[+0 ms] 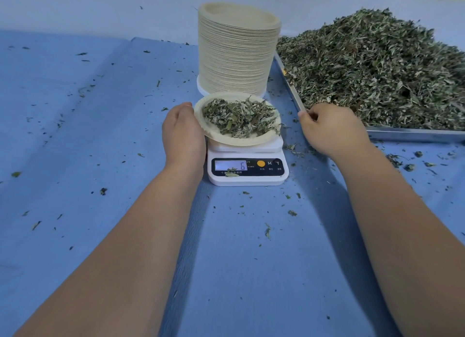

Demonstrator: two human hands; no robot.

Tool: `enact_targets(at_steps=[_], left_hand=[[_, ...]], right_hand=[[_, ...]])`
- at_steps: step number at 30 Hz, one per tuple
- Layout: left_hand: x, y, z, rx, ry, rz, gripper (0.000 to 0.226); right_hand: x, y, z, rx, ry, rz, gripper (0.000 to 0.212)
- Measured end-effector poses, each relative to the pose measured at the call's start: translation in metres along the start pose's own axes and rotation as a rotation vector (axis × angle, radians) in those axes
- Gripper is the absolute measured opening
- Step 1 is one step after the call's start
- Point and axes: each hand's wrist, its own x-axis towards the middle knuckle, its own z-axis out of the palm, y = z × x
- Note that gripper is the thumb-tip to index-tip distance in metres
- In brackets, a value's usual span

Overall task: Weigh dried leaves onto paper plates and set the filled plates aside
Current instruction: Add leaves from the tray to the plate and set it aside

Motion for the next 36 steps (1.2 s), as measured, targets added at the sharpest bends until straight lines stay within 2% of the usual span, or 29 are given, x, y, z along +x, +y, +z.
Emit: enact_targets(at_steps=[3, 5, 8, 12, 17, 20, 24, 28, 31, 34, 36], left_hand=[[-0.001, 0.001, -0.001, -0.009, -0.016, 0.019, 0.036], [-0.005, 0.004, -0.002, -0.007, -0.034, 0.043, 0.047], [-0.008, 0.006, -0.002, -0.017, -0.019, 0.036, 0.049], [-0.008, 0.006, -0.004, -0.019, -0.037, 0.053, 0.052], [-0.006, 0.006, -0.002, -0.018, -0.034, 0.023, 0.049], [-0.006, 0.007, -0.004, -0.001, -0.052, 0.027, 0.029], [-0.002, 0.009, 0.001, 0.006, -0.126, -0.033, 0.038], [-0.003, 0.009, 0.003, 0.041, -0.207, -0.053, 0.033], [-0.001, 0.007, 0.003, 0.061, -0.245, -0.050, 0.017], [0.000, 0.008, 0.001, 0.086, -0.247, -0.028, 0.032], [-0.001, 0.009, -0.001, 0.090, -0.249, -0.036, 0.067]], right_hand=[[0.001, 0.001, 0.000, 0.049, 0.030, -0.001, 0.043], [0.002, 0.002, -0.001, 0.099, 0.055, 0.005, 0.034], [0.004, 0.003, -0.003, 0.147, 0.110, 0.014, 0.021], [0.003, 0.004, -0.005, 0.130, 0.181, 0.040, 0.015], [0.002, 0.003, -0.005, 0.200, 0.188, 0.026, 0.020], [-0.002, -0.008, -0.005, 0.232, 0.251, -0.108, 0.026], [-0.011, -0.029, 0.000, 0.209, 0.257, -0.284, 0.030], [-0.013, -0.039, 0.010, 0.151, 0.206, -0.284, 0.034], [-0.013, -0.044, 0.012, 0.134, 0.215, -0.274, 0.034], [-0.015, -0.052, 0.013, 0.199, 0.178, -0.244, 0.034], [-0.017, -0.058, 0.015, 0.258, 0.100, -0.216, 0.036]])
